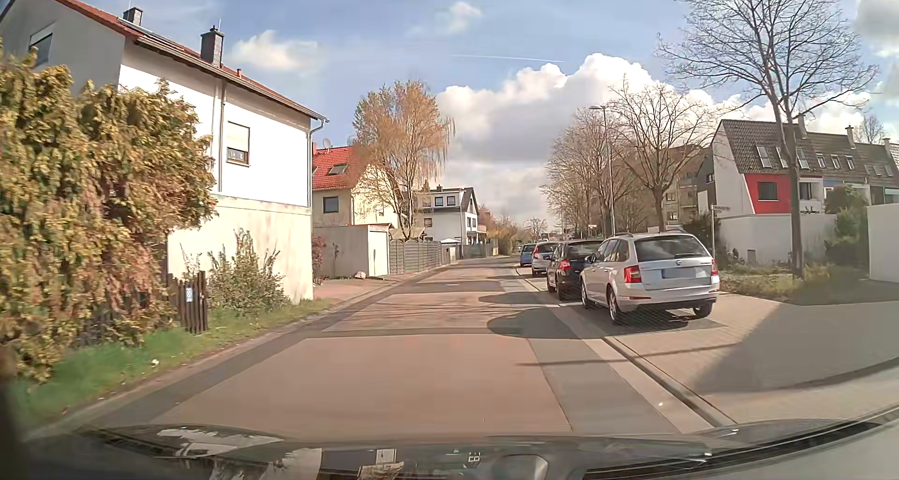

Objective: Follow the waypoints while adhering to traffic rules and regulations

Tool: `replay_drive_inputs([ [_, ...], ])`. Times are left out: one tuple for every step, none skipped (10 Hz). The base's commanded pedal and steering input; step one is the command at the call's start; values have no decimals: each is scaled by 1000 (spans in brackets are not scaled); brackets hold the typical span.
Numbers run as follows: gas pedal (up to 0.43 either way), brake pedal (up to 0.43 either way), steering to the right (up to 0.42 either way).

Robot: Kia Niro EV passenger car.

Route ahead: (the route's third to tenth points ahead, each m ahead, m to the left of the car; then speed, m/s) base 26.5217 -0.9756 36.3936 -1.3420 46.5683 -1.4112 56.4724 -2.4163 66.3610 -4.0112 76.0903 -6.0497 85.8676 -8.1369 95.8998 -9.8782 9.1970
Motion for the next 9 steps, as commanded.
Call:
replay_drive_inputs([
  [150, 0, 4],
  [150, 0, 4],
  [150, 0, 4],
  [150, 0, 3],
  [150, 0, 2],
  [150, 0, 2],
  [150, 0, 0],
  [150, 0, -1],
  [150, 0, -1],
])
